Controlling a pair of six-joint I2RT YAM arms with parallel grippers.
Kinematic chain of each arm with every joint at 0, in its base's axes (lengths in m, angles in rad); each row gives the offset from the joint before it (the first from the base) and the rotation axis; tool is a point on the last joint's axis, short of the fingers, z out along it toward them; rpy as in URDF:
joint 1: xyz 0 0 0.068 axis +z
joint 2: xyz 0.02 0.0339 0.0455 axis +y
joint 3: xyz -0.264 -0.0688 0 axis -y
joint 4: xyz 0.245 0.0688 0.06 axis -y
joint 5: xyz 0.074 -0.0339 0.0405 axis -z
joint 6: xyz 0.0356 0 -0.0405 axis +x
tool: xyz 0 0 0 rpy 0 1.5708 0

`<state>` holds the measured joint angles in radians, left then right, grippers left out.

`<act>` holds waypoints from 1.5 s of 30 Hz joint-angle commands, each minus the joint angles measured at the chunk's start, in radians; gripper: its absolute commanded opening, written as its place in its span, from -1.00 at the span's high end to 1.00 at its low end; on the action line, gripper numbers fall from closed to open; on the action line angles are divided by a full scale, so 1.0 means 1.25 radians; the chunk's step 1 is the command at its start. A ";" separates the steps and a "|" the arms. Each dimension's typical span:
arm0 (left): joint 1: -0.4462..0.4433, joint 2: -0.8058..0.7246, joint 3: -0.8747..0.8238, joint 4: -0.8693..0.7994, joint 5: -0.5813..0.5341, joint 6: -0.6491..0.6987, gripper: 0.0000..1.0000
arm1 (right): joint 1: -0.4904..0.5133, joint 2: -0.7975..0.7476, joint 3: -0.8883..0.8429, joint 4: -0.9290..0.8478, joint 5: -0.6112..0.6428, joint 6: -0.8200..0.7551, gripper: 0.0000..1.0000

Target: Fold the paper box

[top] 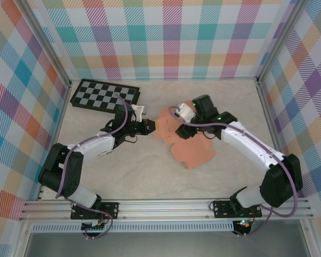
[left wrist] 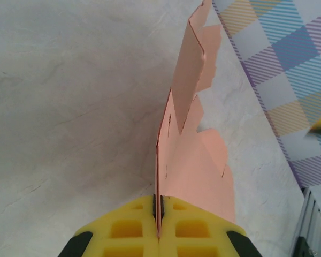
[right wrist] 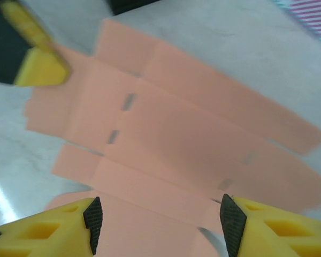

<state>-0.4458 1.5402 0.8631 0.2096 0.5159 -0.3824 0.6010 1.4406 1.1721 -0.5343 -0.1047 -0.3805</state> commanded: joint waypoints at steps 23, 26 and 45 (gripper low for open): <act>0.012 0.070 0.096 -0.097 0.041 -0.184 1.00 | 0.130 0.263 0.041 0.069 0.181 0.366 -0.53; 0.013 0.072 0.106 -0.120 0.048 -0.171 1.00 | 0.130 0.274 0.058 0.044 0.227 0.359 -0.46; 0.015 0.044 0.096 -0.217 -0.035 0.001 1.00 | 0.066 0.242 0.042 -0.012 0.109 0.277 0.14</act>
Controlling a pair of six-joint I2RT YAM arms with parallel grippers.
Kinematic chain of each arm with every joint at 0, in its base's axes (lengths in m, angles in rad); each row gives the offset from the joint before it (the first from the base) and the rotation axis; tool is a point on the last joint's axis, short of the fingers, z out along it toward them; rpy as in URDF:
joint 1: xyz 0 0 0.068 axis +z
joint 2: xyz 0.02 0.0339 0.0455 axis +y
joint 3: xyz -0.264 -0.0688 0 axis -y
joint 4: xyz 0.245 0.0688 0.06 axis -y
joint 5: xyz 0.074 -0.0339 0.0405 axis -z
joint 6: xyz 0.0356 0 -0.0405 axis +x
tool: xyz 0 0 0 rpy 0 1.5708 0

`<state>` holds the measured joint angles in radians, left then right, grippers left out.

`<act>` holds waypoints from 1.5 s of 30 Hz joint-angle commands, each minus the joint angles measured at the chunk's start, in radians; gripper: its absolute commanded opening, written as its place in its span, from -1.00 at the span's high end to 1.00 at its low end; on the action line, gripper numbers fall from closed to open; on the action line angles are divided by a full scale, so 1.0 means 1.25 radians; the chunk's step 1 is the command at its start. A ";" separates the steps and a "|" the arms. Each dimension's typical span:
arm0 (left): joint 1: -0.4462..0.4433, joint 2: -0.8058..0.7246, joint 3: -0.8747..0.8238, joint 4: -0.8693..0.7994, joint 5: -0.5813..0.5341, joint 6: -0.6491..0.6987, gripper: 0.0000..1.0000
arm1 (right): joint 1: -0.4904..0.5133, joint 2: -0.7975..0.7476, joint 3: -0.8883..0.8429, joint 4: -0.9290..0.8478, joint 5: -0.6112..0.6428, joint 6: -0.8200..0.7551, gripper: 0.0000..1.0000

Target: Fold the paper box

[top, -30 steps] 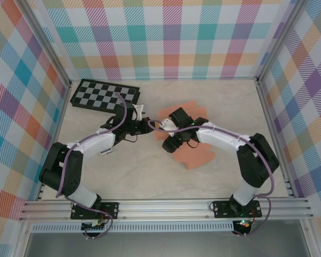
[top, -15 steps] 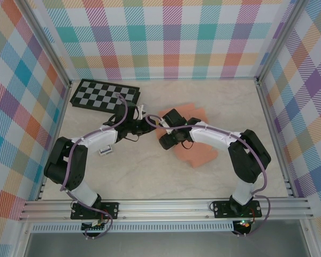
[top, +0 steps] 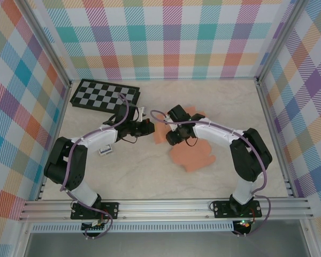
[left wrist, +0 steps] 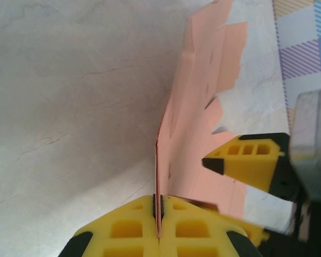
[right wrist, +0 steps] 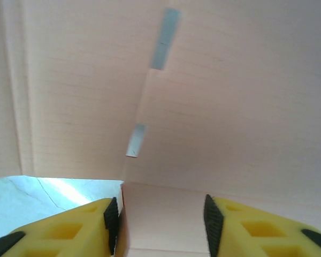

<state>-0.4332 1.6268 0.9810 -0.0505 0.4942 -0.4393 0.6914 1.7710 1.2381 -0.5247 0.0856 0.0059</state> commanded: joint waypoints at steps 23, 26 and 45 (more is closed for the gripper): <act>-0.004 -0.018 -0.102 0.189 -0.029 0.183 1.00 | -0.045 0.010 -0.060 -0.012 -0.235 -0.029 0.71; -0.006 -0.018 -0.115 0.204 -0.027 0.195 0.99 | -0.058 0.018 -0.071 0.013 -0.250 -0.012 0.78; 0.144 -0.123 -0.076 0.243 0.139 0.116 0.18 | -0.062 0.002 -0.163 0.133 -0.331 -0.121 0.96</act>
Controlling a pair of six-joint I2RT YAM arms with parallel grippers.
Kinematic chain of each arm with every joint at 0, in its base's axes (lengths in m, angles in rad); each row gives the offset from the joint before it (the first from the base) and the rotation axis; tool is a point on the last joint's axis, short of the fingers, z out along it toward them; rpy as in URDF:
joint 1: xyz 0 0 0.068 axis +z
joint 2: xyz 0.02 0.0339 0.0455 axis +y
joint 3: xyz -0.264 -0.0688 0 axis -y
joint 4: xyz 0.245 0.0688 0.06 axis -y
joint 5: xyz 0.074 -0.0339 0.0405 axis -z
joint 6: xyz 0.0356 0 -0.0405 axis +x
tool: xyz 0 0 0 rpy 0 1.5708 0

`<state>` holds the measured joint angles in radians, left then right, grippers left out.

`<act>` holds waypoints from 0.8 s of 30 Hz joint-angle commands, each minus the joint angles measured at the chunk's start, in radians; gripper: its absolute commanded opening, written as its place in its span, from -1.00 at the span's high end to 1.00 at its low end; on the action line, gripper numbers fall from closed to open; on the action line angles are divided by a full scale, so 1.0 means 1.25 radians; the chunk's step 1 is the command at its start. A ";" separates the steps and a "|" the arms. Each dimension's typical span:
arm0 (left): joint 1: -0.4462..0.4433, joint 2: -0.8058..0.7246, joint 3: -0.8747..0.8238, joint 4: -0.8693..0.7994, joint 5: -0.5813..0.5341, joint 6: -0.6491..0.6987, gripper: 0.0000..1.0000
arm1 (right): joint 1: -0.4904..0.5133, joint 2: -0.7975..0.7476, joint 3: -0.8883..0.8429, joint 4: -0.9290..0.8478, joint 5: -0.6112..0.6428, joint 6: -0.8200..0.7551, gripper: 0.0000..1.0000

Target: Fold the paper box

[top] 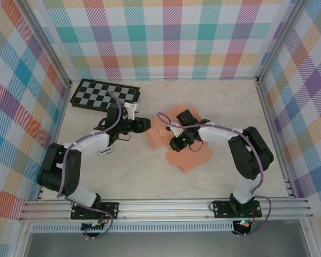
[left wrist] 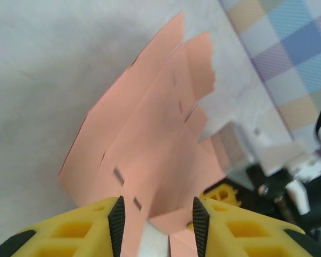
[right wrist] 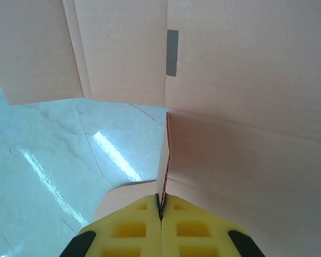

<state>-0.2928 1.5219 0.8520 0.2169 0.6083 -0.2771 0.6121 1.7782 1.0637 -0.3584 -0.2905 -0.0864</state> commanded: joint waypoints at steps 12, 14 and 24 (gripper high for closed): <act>0.088 0.087 0.093 -0.116 0.122 0.033 0.24 | 0.001 -0.009 -0.022 0.002 -0.062 -0.076 0.95; 0.089 0.104 0.113 -0.187 0.079 0.057 0.31 | 0.001 -0.010 -0.021 0.002 -0.060 -0.076 0.95; 0.087 0.160 0.166 -0.175 0.215 -0.122 0.17 | 0.000 -0.005 -0.016 -0.004 -0.065 -0.078 0.94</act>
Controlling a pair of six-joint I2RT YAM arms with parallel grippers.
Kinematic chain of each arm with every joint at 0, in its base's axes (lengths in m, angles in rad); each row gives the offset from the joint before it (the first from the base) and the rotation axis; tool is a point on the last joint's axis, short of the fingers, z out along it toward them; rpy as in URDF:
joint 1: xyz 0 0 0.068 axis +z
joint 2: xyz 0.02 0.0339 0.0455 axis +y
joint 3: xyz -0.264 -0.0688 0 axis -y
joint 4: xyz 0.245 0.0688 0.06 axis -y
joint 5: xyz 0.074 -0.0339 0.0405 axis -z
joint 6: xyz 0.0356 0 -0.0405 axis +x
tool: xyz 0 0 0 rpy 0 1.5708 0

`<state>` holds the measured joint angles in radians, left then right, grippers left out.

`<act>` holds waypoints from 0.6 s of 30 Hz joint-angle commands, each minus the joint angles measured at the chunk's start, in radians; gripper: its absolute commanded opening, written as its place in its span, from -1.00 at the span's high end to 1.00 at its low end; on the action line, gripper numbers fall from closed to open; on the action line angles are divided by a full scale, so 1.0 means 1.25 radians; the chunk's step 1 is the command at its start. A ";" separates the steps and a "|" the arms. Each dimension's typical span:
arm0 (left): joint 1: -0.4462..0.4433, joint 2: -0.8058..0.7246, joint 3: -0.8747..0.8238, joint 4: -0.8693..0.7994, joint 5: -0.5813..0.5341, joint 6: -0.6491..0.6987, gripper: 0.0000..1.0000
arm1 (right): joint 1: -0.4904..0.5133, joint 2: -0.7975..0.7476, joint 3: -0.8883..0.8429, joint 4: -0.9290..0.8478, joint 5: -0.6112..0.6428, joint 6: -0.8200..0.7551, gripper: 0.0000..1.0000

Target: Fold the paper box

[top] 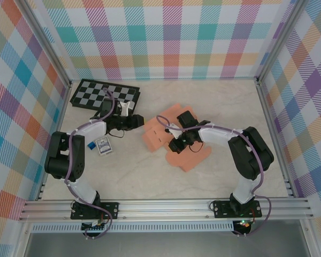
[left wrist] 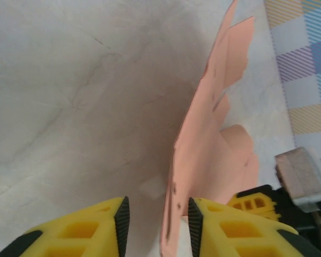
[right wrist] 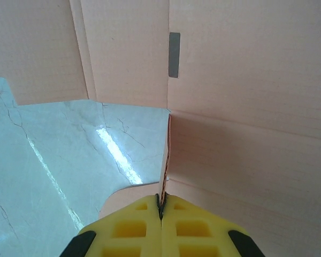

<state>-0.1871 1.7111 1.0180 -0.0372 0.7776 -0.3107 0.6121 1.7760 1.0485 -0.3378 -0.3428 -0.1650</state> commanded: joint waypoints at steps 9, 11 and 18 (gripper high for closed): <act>-0.038 0.025 0.060 -0.055 0.081 -0.072 0.17 | 0.001 0.010 0.013 -0.034 -0.018 -0.017 0.94; -0.039 0.029 0.061 -0.068 0.064 -0.066 0.17 | 0.002 0.009 0.015 -0.036 -0.017 -0.017 0.94; -0.036 0.000 0.112 -0.184 -0.015 0.028 0.04 | 0.000 0.010 0.018 -0.039 -0.015 -0.016 0.93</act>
<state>-0.2287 1.7382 1.1046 -0.1761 0.7937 -0.3435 0.6121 1.7763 1.0538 -0.3599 -0.3431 -0.1665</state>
